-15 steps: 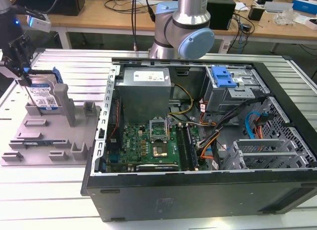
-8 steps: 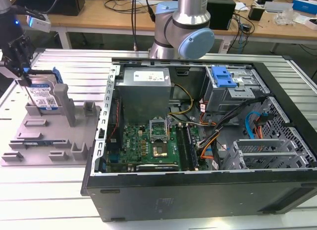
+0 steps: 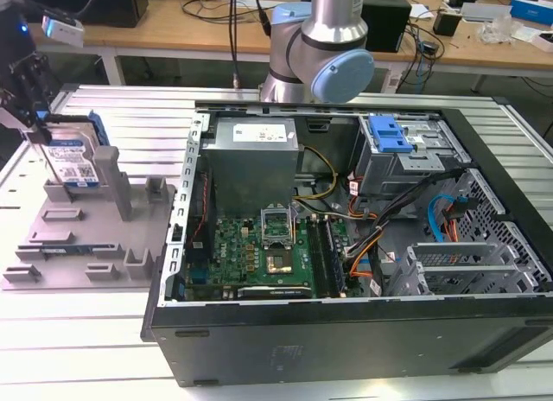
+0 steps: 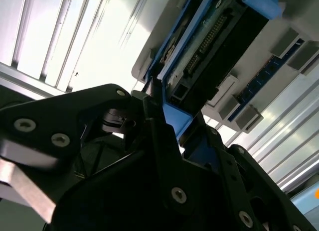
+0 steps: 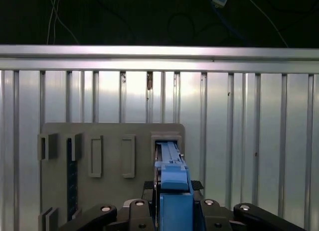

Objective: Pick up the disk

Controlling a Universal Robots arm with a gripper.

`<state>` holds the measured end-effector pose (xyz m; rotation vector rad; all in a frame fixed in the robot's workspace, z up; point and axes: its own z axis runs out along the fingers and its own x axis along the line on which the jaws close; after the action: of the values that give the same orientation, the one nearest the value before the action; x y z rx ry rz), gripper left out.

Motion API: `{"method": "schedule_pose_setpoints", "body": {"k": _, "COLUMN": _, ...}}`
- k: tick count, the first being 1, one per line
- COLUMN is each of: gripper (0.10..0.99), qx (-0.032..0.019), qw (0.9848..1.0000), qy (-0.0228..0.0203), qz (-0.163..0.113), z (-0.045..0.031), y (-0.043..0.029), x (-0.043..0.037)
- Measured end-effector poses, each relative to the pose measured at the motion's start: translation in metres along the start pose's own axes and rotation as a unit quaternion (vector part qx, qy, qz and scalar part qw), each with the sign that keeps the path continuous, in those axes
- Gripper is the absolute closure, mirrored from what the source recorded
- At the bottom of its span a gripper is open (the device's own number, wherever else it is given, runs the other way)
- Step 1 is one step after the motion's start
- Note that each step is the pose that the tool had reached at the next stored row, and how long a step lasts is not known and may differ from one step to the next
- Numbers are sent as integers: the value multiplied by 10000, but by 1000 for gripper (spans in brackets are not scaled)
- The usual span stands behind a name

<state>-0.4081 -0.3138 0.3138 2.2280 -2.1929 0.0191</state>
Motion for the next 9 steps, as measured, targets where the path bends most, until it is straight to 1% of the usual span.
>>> {"method": "schedule_pose_setpoints", "body": {"k": 2, "gripper": 722, "qx": 0, "qw": 10000, "qy": 0, "qz": 0, "z": -75, "y": 0, "x": 2}}
{"method": "schedule_pose_setpoints", "body": {"k": 3, "gripper": 722, "qx": 0, "qw": 10000, "qy": 0, "qz": 0, "z": -133, "y": 1, "x": 3}}
{"method": "schedule_pose_setpoints", "body": {"k": 6, "gripper": 722, "qx": 0, "qw": 10000, "qy": 0, "qz": -1, "z": -268, "y": 2, "x": 6}}
{"method": "schedule_pose_setpoints", "body": {"k": 7, "gripper": 722, "qx": 1, "qw": 10000, "qy": 0, "qz": -1, "z": -380, "y": 3, "x": 8}}
{"method": "schedule_pose_setpoints", "body": {"k": 9, "gripper": 722, "qx": 1, "qw": 10000, "qy": 0, "qz": 0, "z": -480, "y": 3, "x": 10}}
